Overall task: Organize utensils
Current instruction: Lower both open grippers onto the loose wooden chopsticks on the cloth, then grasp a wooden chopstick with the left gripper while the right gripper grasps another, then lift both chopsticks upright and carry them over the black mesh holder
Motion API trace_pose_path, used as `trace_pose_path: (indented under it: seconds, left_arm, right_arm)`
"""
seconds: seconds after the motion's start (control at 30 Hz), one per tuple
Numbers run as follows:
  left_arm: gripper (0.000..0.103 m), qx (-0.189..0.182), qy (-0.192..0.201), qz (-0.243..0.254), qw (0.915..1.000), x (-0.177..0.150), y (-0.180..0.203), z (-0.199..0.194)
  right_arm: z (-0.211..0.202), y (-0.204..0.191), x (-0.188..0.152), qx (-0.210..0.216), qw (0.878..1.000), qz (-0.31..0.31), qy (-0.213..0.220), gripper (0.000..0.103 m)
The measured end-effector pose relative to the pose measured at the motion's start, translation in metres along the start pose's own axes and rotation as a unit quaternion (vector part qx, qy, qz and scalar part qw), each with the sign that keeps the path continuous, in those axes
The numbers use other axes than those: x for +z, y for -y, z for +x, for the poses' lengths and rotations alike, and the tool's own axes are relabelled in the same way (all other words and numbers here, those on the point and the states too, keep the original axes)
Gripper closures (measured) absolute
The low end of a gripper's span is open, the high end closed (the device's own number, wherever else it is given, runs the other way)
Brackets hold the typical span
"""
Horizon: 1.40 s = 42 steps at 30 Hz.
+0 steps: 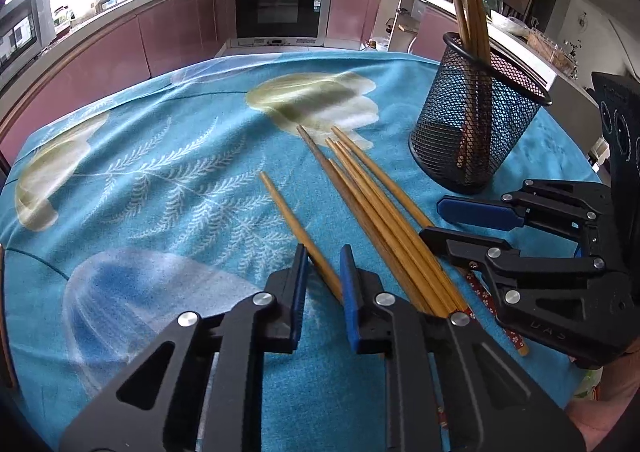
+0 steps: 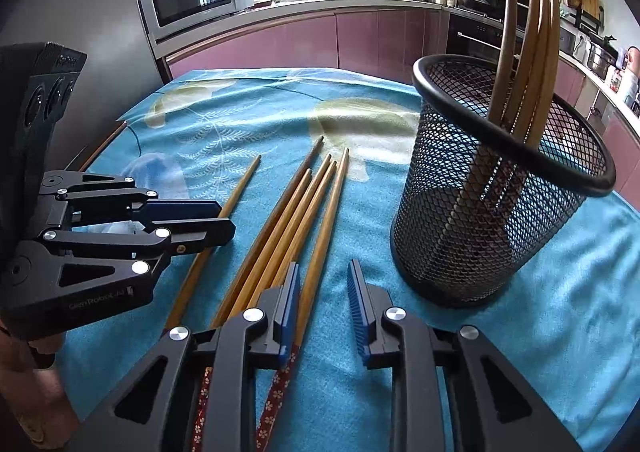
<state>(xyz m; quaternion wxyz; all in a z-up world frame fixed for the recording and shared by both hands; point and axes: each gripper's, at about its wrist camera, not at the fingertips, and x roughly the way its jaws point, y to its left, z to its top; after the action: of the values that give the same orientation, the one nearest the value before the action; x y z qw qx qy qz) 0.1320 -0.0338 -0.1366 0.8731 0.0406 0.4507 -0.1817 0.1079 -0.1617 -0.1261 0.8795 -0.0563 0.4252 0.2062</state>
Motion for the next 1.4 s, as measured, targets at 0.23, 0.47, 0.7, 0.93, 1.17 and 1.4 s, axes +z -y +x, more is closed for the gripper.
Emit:
trace_pose_path:
  seconds: [0.23,0.47,0.7,0.93,1.17,1.4]
  left_arm:
    - [0.093,0.008,0.0,-0.009,0.9999,-0.002,-0.001,-0.003]
    - [0.09,0.016,-0.002,-0.001,0.9999,-0.002,0.001,-0.001]
    - [0.094,0.015,0.001,-0.013,0.9998,-0.002,0.0,-0.002]
    - [0.096,0.012,0.009,-0.021,0.9997,-0.005,-0.004,-0.012]
    - [0.096,-0.015,0.03,-0.027,0.9991,-0.002,-0.006,-0.036]
    - [0.096,-0.051,0.067,-0.023,0.9961,0.008,0.0,-0.069]
  right_arm:
    - [0.0,0.001,0.001,0.011,1.0,0.005,-0.001,0.095]
    - [0.001,0.003,0.003,0.016,1.0,0.011,-0.006,0.095]
    - [-0.001,0.007,0.002,0.027,0.999,0.025,0.001,0.097]
    - [-0.016,0.009,0.001,0.04,0.999,0.029,0.019,0.097]
    - [-0.038,0.011,0.0,0.077,0.995,0.037,0.042,0.097]
    - [-0.076,0.016,0.003,0.105,0.989,0.042,0.09,0.097]
